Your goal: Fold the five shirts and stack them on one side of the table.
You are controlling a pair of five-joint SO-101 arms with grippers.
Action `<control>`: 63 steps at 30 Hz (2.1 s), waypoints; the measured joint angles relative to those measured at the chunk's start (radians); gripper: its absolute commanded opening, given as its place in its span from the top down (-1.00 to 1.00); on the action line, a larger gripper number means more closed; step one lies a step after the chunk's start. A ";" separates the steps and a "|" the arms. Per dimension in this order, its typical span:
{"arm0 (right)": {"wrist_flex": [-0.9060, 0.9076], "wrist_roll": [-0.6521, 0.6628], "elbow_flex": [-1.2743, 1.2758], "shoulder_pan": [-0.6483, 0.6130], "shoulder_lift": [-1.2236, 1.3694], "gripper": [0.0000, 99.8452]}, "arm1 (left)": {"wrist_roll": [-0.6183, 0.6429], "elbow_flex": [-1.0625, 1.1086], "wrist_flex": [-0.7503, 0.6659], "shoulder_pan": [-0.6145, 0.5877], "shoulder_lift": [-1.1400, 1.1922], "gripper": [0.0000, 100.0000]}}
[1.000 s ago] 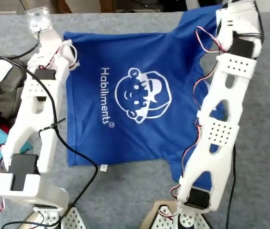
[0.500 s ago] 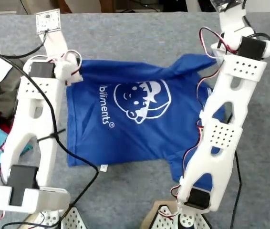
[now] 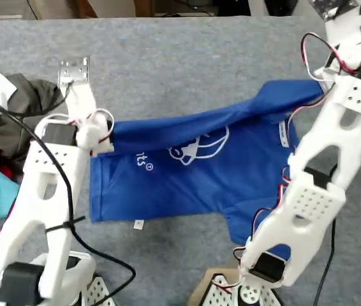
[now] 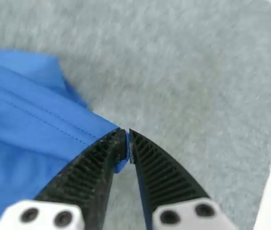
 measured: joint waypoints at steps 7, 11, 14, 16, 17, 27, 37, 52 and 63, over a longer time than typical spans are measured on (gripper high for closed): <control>-0.003 0.097 0.417 0.008 -0.216 0.99 | 0.002 0.095 -0.009 0.000 -0.021 0.96; -0.040 0.146 0.621 0.040 -0.308 0.99 | 0.002 0.126 -0.009 0.000 -0.021 0.96; -0.098 0.173 0.776 0.074 -0.364 0.99 | 0.000 0.126 0.023 -0.017 -0.025 0.96; -0.135 0.204 0.882 0.101 -0.414 0.99 | -0.008 0.126 0.043 -0.048 -0.025 0.96; -0.149 0.230 0.937 0.114 -0.442 0.99 | -0.021 0.132 0.052 -0.064 -0.025 0.96; -0.459 0.391 1.596 0.164 -0.830 0.99 | -0.071 0.213 0.092 -0.052 -0.031 0.96; -0.528 0.480 1.864 0.290 -0.979 0.99 | -0.144 0.368 0.095 -0.021 -0.104 0.96; -0.537 0.565 1.987 0.361 -1.066 0.99 | -0.195 0.539 0.095 -0.057 -0.324 0.96; -0.537 0.606 2.015 0.371 -1.066 0.40 | -0.195 0.554 0.126 -0.057 -0.324 0.71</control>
